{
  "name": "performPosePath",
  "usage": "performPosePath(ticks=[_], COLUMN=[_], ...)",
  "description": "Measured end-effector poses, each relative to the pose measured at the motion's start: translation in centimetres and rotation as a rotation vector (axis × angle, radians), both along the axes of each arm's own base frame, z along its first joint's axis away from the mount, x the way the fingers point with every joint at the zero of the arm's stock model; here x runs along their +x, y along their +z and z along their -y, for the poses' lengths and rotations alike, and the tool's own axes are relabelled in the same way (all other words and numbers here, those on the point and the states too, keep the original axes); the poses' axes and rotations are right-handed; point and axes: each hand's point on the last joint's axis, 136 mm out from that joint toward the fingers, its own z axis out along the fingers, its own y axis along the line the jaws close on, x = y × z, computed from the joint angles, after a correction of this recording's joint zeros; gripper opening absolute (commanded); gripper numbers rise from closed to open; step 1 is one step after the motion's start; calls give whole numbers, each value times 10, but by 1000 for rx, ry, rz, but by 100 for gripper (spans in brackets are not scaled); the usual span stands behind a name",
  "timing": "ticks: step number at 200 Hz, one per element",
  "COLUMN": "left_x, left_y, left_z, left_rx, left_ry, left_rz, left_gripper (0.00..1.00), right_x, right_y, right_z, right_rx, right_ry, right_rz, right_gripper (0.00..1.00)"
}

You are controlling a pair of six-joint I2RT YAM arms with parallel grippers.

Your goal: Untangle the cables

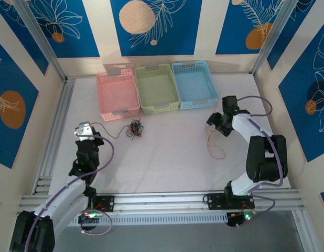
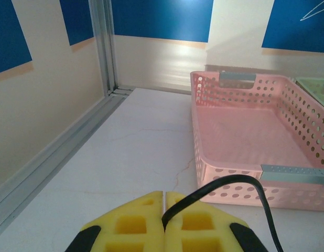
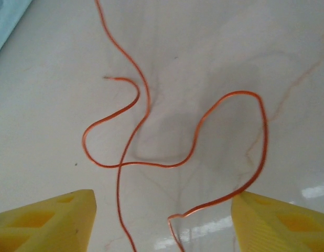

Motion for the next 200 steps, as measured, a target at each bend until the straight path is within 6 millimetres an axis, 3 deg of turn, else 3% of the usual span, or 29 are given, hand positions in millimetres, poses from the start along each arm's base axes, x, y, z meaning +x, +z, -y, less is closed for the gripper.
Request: performPosePath(ticks=[75,106,139,171,200], left_x=[0,0,0,0,0], left_y=[0,0,0,0,0], left_z=[0,0,0,0,0], left_rx=[0,0,0,0,0], left_ry=[-1,0,1,1,1], left_rz=[0,-1,-1,-1,-1], left_gripper=[0,0,0,0,0], right_x=[25,29,29,29,29], right_y=[-19,-31,-39,-39,-34], right_z=[-25,-29,-27,-25,-24], right_rx=[11,0,-24,-38,-41], right_ry=[61,76,81,81,88], right_rz=[-77,-117,-137,-137,-124], right_gripper=[72,66,51,18,3])
